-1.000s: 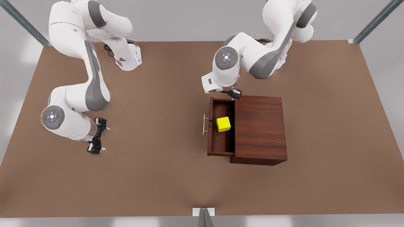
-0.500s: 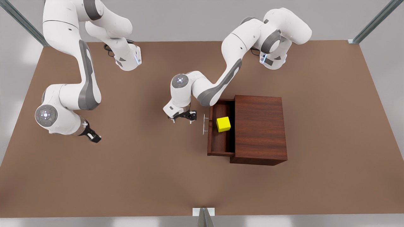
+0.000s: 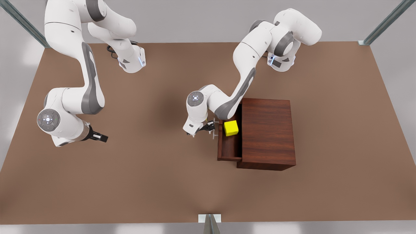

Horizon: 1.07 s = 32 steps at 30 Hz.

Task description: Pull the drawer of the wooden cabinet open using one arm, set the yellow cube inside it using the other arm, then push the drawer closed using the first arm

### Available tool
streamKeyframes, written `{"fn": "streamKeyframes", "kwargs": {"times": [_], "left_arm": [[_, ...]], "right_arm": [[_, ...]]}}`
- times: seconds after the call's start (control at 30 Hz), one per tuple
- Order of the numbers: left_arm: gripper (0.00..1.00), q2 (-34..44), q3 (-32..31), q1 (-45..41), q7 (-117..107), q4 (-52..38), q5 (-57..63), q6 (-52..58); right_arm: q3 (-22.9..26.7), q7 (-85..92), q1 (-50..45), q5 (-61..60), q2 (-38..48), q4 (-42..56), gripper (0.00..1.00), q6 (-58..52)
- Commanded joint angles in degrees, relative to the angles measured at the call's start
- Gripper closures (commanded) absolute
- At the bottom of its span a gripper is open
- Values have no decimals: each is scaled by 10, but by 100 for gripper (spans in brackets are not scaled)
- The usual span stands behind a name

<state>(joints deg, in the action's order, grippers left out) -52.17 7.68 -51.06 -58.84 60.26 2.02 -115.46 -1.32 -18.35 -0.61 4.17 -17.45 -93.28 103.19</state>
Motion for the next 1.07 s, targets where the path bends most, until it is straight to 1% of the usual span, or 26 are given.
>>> {"fn": "streamKeyframes", "kwargs": {"times": [0.0,0.27,0.67,0.73,0.77,0.8,0.83,0.87,0.9,0.93,0.97,1.03], "left_arm": [[0,4,1,5,-8,0,1,34],[0,9,13,39,77,5,-2,68],[0,30,15,90,199,2,-6,116],[0,109,29,95,203,-5,-8,243],[0,171,27,131,253,-5,-14,303],[0,209,30,157,359,0,-12,344],[0,246,30,238,497,6,-52,386],[0,317,30,330,584,99,-121,338],[0,392,28,331,581,239,-119,204],[0,369,24,326,586,212,-105,205],[0,363,23,302,580,197,-78,205],[0,363,23,295,559,197,-77,206]], "right_arm": [[0,184,0,0,1,0,0,2],[0,184,0,1,1,0,0,2],[1,185,2,1,1,1,0,2],[1,185,2,1,1,1,0,2],[1,186,2,1,1,1,0,2],[1,185,2,1,1,1,0,2],[1,185,2,1,1,1,0,2],[1,186,2,1,1,1,0,2],[1,186,2,1,1,1,0,2],[1,185,2,1,1,1,0,2],[1,185,2,1,1,1,0,2],[2,188,3,1,1,1,0,1]]}}
